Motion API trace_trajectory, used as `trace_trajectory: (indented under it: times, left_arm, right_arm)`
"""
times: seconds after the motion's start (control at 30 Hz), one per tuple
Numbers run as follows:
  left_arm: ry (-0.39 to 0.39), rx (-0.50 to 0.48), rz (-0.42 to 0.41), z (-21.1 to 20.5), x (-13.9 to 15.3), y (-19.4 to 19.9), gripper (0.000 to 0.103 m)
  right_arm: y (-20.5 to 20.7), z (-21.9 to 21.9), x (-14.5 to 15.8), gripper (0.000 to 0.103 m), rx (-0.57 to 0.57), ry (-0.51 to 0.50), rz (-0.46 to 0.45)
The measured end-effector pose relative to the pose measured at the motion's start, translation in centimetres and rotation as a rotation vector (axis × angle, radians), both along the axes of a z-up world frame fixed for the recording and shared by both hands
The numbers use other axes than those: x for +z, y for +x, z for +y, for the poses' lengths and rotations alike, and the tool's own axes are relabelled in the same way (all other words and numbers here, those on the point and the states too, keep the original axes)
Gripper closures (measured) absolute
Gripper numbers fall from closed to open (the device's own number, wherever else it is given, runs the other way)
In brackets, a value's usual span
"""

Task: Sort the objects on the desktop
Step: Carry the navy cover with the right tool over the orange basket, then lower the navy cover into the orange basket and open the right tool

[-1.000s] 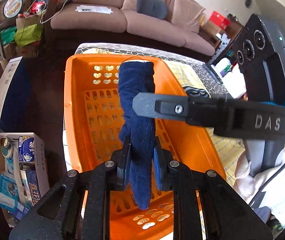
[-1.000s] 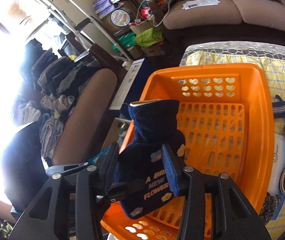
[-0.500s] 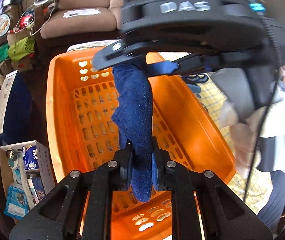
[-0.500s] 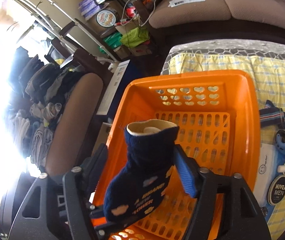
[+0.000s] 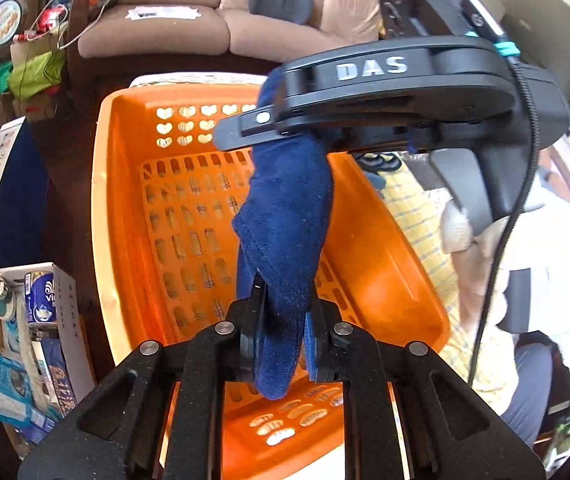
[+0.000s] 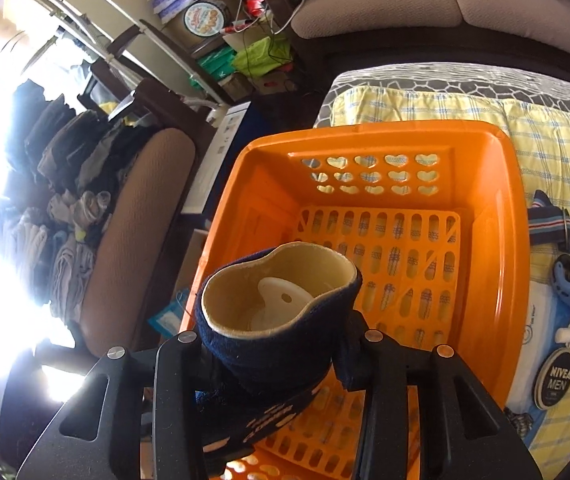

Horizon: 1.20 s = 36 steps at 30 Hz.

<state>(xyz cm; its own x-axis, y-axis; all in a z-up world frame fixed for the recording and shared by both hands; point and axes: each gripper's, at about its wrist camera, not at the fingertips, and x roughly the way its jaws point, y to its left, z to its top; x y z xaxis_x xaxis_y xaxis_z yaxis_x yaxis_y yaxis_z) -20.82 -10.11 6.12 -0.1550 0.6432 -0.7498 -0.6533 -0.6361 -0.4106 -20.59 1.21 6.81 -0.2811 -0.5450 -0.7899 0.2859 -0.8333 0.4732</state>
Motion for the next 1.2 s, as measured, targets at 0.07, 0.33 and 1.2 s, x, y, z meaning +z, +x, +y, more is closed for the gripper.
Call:
trace_trajectory:
  times: [0.07,0.33,1.2]
  left_arm:
    - [0.009,-0.007,-0.003,-0.4,0.2,0.4,0.088]
    - [-0.003,-0.074,-0.030,0.0,1.3,3.8,0.088]
    - [-0.138,0.121,0.043,-4.9,0.6,1.0,0.068]
  right_arm:
    - [0.5,0.0,0.8,0.061,0.007,0.013,0.001]
    - [3.2,0.0,2.9,0.060,0.033,0.124,-0.027]
    - [0.0,-8.4,-5.6,0.058,0.040,0.318,-0.108]
